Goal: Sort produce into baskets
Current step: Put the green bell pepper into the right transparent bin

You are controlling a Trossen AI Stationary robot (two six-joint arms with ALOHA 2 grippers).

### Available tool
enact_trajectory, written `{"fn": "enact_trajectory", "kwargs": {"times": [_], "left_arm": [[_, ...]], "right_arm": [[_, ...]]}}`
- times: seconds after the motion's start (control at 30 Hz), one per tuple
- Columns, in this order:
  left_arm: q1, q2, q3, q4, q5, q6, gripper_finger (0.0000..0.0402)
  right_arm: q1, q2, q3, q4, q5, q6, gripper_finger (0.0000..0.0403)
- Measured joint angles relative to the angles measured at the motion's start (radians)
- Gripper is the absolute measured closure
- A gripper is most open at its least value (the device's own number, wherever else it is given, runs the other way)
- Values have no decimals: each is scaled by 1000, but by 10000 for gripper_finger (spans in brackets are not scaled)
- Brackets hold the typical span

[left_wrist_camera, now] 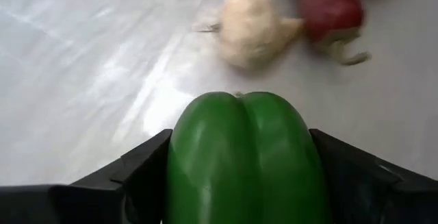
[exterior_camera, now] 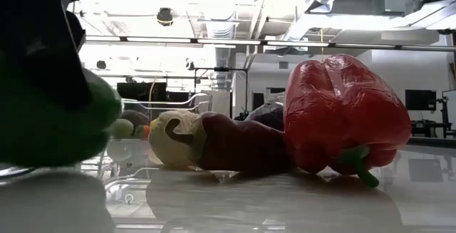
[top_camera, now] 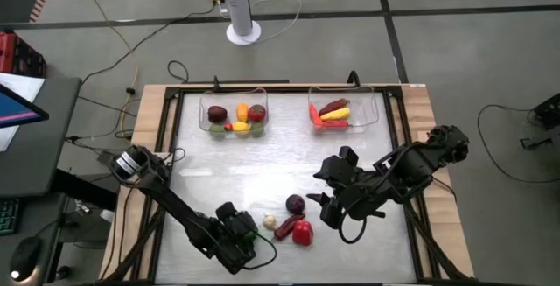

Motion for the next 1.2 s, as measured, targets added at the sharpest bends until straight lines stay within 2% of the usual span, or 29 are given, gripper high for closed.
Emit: {"fn": "enact_trajectory", "kwargs": {"times": [0.2,0.33,0.4,0.57,0.7,0.83,0.93,1.03,1.2], "left_arm": [[28,-116,12,-107,-83,25,110],[101,-209,12,-165,-150,94,105],[155,-261,12,-161,-152,150,105],[311,-357,12,-52,-86,366,105],[448,-381,12,144,42,555,105],[592,-380,11,323,162,654,105],[695,-380,11,406,209,676,105],[790,-379,11,485,274,711,105],[908,-339,11,593,356,779,105]], "right_arm": [[0,0,0,-1,0,14,121],[1,-1,0,-36,8,38,121],[6,-2,0,-101,48,64,121],[-7,-36,-1,-227,90,80,121],[-38,-95,-35,-233,99,27,121],[-95,-207,-186,-238,103,-9,121],[-159,-325,-360,-200,103,-11,121],[-224,-459,-560,-89,96,-26,121],[-360,-637,-865,174,-53,-80,121]]}}
